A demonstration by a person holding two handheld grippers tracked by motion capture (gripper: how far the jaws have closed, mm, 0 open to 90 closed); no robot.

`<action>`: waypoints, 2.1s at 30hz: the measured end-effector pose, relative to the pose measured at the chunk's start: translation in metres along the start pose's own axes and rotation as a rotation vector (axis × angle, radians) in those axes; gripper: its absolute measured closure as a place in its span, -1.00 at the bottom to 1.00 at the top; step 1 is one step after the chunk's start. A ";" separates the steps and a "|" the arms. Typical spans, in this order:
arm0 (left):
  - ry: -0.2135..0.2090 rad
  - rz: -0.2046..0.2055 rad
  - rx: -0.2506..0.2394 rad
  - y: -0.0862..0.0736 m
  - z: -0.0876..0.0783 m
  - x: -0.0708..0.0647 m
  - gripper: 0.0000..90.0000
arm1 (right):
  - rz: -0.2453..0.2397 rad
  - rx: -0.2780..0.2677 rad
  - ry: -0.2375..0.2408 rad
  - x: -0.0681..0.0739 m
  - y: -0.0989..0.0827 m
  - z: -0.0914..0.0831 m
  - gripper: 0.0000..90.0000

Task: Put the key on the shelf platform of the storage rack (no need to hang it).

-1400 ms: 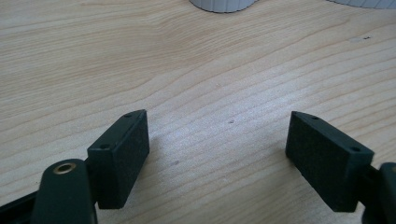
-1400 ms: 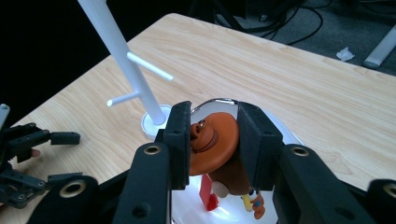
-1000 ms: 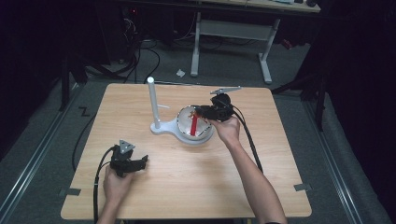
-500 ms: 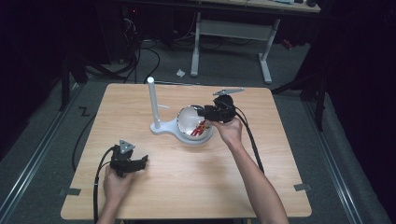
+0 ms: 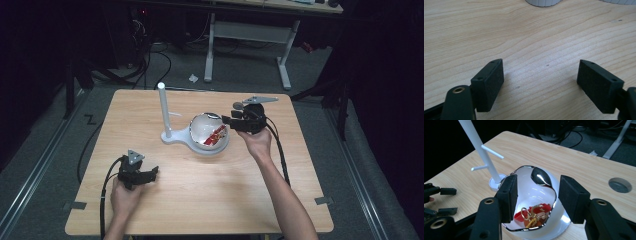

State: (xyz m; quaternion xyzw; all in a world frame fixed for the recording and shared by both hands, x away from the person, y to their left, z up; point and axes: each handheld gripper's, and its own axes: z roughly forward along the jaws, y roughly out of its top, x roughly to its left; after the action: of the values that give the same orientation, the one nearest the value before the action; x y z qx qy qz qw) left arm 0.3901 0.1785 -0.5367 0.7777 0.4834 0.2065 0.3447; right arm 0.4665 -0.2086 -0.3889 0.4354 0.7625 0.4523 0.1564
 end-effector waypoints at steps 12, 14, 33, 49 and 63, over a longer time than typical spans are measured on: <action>0.000 0.000 0.000 0.000 0.000 0.000 -0.51 | -0.013 -0.024 -0.030 -0.005 -0.001 -0.020 0.07; 0.000 0.000 0.000 0.000 0.000 0.000 -0.51 | -0.015 -0.025 -0.032 -0.005 -0.001 -0.021 0.07; 0.000 -0.001 0.000 0.000 0.000 0.000 -0.51 | -0.005 -0.047 -0.056 -0.014 -0.011 -0.046 0.06; 0.000 -0.001 0.000 0.000 0.000 0.000 -0.51 | -0.014 -0.060 -0.068 -0.014 -0.016 -0.067 0.05; 0.000 0.000 0.000 0.000 0.000 0.000 -0.51 | 0.002 -0.064 -0.092 -0.021 -0.029 -0.086 0.05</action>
State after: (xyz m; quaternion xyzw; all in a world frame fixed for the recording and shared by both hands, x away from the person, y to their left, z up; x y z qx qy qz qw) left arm 0.3901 0.1785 -0.5367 0.7775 0.4837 0.2067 0.3447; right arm 0.4087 -0.2788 -0.3695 0.4515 0.7392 0.4559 0.2046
